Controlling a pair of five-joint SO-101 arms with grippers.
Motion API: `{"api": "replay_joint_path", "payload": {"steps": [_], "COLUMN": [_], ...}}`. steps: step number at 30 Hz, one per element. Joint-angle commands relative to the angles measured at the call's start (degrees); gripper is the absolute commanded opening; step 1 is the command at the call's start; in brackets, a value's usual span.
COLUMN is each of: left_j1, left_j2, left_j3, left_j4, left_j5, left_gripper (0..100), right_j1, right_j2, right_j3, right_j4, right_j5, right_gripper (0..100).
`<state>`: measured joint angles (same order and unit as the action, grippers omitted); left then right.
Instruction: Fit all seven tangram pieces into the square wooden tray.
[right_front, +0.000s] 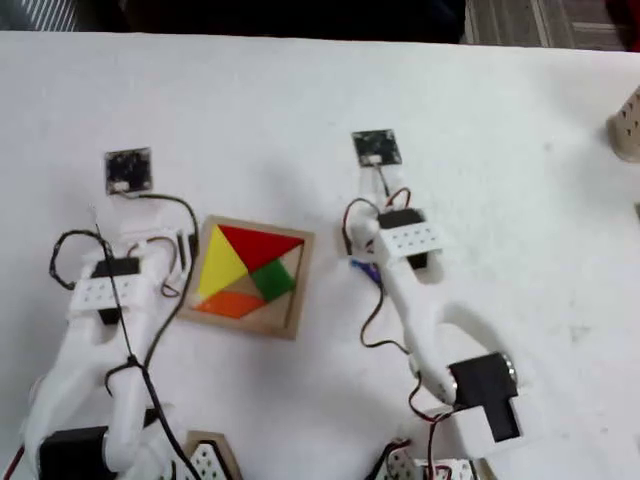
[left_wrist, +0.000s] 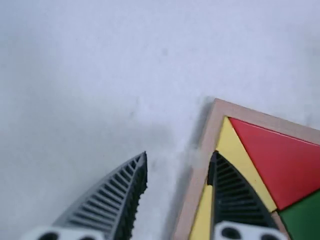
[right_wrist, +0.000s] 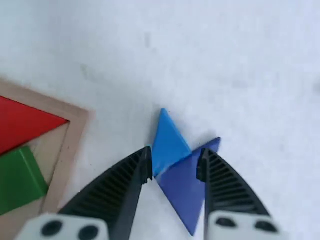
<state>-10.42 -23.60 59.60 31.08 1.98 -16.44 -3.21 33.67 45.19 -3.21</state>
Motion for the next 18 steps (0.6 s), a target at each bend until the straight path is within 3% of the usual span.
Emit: {"api": "replay_joint_path", "payload": {"steps": [1,7,12,15,18], "left_j1": [6.9,24.84,34.07,36.26,34.68], "left_j2": [-2.15,-1.71,-1.54,-1.19,1.45], "left_j3": [-1.85,-9.05,-12.04,-11.43,-10.73], "left_j4": [1.49,12.84,12.4,9.14,6.86], "left_j5": [0.79,3.6,9.76,15.03,17.14], "left_gripper": [21,21,23,26,26], "right_j1": [5.32,12.62,20.7,22.64,19.56], "right_j2": [-5.49,-6.2,-6.29,-6.37,-6.29], "right_j3": [-2.55,0.0,1.32,1.41,1.41], "right_j4": [4.44,7.16,6.99,6.99,6.9], "right_j5": [0.18,0.18,0.18,0.35,0.26], "right_gripper": [14.9,14.8,14.8,14.6,9.9]}}
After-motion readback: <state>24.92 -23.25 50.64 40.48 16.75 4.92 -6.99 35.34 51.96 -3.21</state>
